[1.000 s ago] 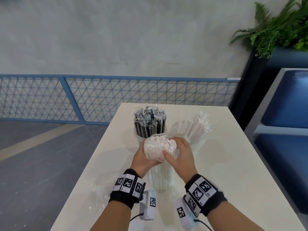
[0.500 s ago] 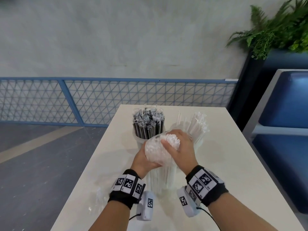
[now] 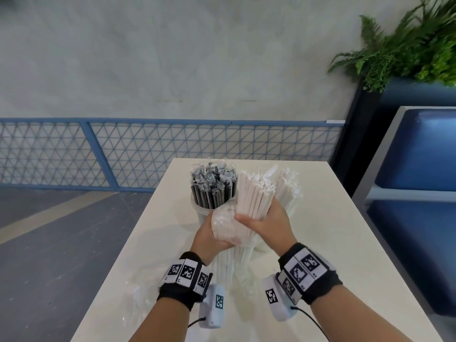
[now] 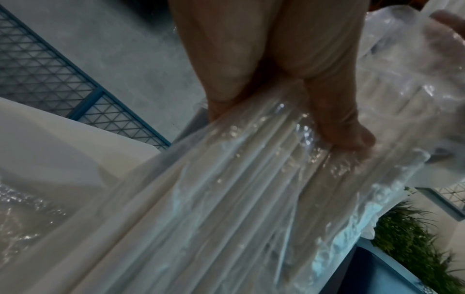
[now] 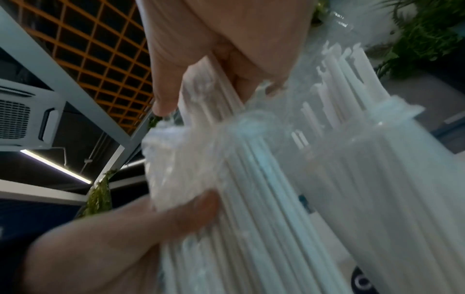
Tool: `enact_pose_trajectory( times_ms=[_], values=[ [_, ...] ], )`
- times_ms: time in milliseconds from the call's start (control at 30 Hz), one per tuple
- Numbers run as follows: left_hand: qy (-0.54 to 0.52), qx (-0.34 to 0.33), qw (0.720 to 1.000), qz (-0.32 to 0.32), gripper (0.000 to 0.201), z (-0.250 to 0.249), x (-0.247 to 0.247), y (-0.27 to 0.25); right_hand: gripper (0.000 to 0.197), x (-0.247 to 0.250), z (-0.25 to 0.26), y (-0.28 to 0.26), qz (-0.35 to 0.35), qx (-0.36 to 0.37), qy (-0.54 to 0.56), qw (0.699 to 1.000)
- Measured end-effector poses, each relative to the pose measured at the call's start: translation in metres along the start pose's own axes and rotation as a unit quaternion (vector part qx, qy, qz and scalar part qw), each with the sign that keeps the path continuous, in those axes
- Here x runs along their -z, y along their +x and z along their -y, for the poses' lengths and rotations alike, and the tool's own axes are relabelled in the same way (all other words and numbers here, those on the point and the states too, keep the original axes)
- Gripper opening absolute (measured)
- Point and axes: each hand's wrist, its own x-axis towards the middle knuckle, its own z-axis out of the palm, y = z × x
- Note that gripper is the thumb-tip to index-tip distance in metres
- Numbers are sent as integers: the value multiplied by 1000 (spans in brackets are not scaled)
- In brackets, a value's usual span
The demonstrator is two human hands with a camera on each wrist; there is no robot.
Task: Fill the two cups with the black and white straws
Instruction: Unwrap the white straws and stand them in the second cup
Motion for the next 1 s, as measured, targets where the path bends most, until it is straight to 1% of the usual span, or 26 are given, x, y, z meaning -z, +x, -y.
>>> enact_pose_trajectory(
  times_ms=[67,100,167,200,233,300,333,367,400,467,500,567,667,733,833,933,1000],
  values=[
    [6,5,1000,-7,94,-1,-2,-1,63,-9,-9,-3,-37,-15,3,999],
    [12,6,1000,-12,96,-2,-2,-1,74,-14,-10,-3,-54,-29,21,998],
    [17,9,1000,-14,100,-2,-2,-2,101,-20,-4,-2,-77,-54,75,993],
    [13,13,1000,-13,101,-2,-1,-2,105,-20,1,1,-85,-52,90,991],
    [9,16,1000,-13,103,-2,0,-2,101,-18,7,4,-93,-43,99,990],
    [0,22,1000,-17,103,-2,2,-3,80,-11,18,12,-110,-27,115,987],
    [-4,21,1000,-17,101,-3,2,-4,67,-7,22,16,-117,-14,119,986],
    [-10,19,1000,-16,97,-3,2,-4,57,-3,26,20,-126,0,125,984],
    [-15,17,1000,-16,94,-3,2,-4,54,0,30,23,-138,11,132,982],
    [-19,20,999,-22,91,-5,0,-4,53,3,33,26,-171,22,146,974],
    [-22,23,999,-24,91,-6,-2,-4,51,3,32,25,-175,21,155,972],
    [-25,29,999,-28,90,-6,-4,-4,44,0,26,19,-158,5,170,973],
    [-24,26,999,-28,84,-9,-7,-4,33,-7,17,3,-110,-21,144,983],
    [-28,22,999,-33,82,-12,-9,-4,29,-8,15,0,-107,-32,138,984],
    [-28,20,999,-36,82,-16,-10,-4,29,-1,22,13,-138,-46,157,977],
    [-25,15,999,-28,80,-22,-11,-2,19,6,34,26,-176,-50,180,966],
    [-30,18,999,-23,79,-24,-10,-2,22,9,39,31,-202,-49,194,959]
  ],
)
